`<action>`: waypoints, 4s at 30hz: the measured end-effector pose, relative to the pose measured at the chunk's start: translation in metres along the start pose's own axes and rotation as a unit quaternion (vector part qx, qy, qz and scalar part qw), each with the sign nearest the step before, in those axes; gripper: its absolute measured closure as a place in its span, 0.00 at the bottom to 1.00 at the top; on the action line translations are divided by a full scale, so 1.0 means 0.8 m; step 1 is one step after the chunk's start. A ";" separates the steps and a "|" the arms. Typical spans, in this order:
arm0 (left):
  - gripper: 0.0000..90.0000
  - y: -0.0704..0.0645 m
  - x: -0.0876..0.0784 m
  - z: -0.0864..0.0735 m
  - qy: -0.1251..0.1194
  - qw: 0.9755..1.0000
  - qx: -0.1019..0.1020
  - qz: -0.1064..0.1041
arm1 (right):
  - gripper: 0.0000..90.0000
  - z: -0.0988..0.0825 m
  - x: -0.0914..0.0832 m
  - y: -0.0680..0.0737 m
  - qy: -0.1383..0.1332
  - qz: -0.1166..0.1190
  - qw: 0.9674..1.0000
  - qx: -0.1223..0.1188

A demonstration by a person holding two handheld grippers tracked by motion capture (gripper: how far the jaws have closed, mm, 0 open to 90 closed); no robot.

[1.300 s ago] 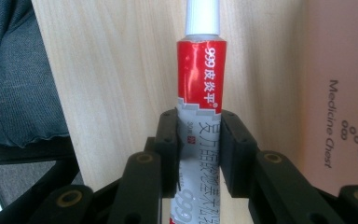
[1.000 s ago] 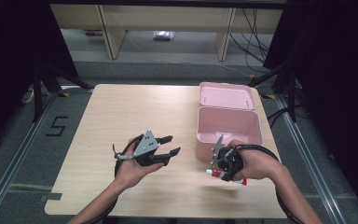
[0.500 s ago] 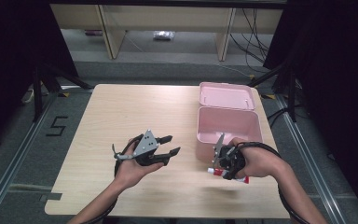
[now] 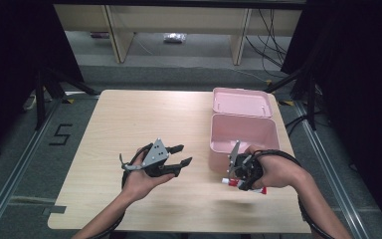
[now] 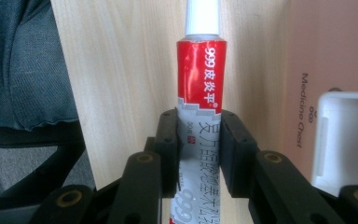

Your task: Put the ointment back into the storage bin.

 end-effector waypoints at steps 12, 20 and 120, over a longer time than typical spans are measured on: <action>0.53 -0.001 0.000 0.000 -0.002 1.000 -0.001 0.000 | 0.80 -0.002 -0.005 0.000 -0.003 0.001 1.000 -0.001; 0.53 -0.001 0.000 -0.001 0.000 1.000 -0.001 0.000 | 0.80 -0.004 -0.008 0.000 -0.002 0.000 1.000 -0.003; 0.52 -0.004 0.002 0.001 0.006 1.000 0.004 -0.004 | 0.80 -0.020 -0.061 -0.029 -0.005 -0.026 0.999 -0.022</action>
Point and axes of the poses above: each handheld gripper's, and its own axes: x roughly forward along the jaws, z roughly out of its top, y roughly to its left, the point moved 7 cm from there along x, roughly forward along the jaws, and after that the axes turned 13 degrees about y, right-handed, at the moved point
